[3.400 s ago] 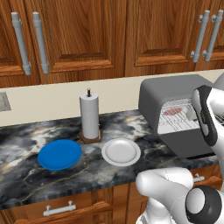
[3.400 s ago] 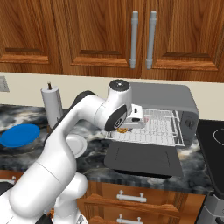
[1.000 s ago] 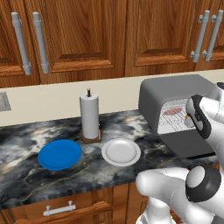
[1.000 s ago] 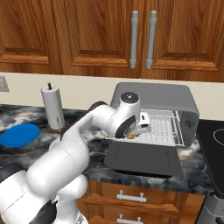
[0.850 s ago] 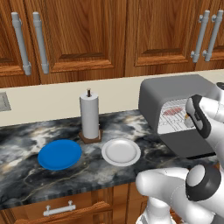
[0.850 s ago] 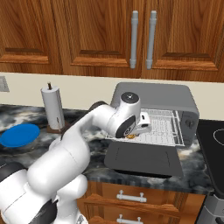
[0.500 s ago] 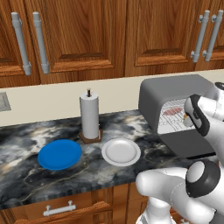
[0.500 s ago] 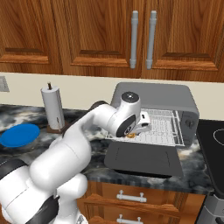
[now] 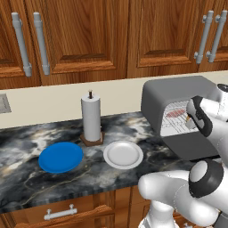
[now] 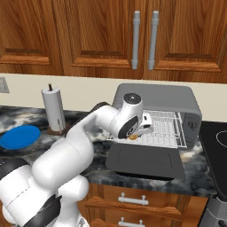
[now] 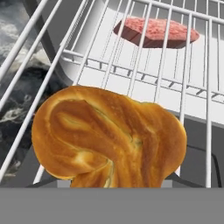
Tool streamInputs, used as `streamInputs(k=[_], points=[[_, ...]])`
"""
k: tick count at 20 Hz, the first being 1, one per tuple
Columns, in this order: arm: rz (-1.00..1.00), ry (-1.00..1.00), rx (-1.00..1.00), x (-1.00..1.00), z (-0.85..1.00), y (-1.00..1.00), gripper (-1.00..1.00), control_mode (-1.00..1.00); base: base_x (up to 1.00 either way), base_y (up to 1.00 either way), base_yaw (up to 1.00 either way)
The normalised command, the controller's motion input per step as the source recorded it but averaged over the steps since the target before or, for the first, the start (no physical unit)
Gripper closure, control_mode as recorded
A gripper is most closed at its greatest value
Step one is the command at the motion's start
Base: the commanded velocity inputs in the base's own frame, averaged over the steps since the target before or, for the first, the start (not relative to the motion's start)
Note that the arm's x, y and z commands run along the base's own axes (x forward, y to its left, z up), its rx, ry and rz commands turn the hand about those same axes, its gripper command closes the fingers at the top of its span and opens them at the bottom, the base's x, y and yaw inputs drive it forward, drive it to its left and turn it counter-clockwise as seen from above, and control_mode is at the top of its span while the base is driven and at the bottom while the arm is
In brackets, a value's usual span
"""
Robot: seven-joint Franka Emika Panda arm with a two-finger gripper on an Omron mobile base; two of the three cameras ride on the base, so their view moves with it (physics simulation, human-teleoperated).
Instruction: Open the toaster oven door. Place the bread on the top rack in the toaster oven and place the steak on the bottom rack.
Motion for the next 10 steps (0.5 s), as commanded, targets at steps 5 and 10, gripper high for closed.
streamInputs(k=[5,10], points=[[0.0,0.0,0.0,0.04,-0.12,0.0,1.0,-1.0,0.0,0.0,0.0],[0.0,0.0,0.0,0.0,-0.15,0.0,-1.0,-1.0,0.0,0.0,0.0]])
